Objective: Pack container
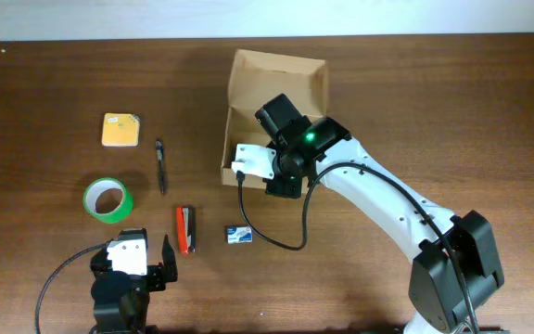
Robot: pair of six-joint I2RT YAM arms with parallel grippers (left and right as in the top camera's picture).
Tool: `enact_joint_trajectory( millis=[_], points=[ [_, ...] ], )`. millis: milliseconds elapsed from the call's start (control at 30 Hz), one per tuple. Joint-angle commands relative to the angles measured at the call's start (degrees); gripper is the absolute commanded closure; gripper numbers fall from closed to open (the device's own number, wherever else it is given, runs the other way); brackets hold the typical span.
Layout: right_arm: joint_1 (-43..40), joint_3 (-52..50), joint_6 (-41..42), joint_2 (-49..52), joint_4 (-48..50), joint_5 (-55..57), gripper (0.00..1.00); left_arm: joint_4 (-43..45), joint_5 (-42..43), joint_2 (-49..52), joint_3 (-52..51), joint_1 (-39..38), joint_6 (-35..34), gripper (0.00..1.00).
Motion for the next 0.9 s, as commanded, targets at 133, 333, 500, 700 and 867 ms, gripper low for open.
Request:
enact_joint_trajectory(
  millis=[133, 333, 500, 700, 867],
  points=[
    [0.26, 0.96, -5.51, -0.04, 1.53, -3.78, 0.96, -0.33, -0.63, -0.22, -0.22, 0.28, -0.76, 0.00],
    [0.28, 0.96, -5.53, 2.86, 1.75, -3.76, 0.96, -0.33, -0.63, -0.22, -0.22, 0.28, -0.76, 0.00],
    [0.28, 0.96, -5.53, 6.16, 1.62, -3.13, 0.97, -0.33, -0.63, -0.22, -0.22, 0.28, -0.76, 0.00],
    [0.28, 0.96, -6.95, 7.98, 1.68, -1.81, 0.96, -0.33, -0.63, -0.22, -0.22, 0.28, -0.76, 0.00],
    [0.28, 0.96, -6.99, 8.28, 1.68, -1.81, 0.96, -0.33, -0.63, -0.22, -0.22, 0.28, -0.76, 0.00]
  ],
)
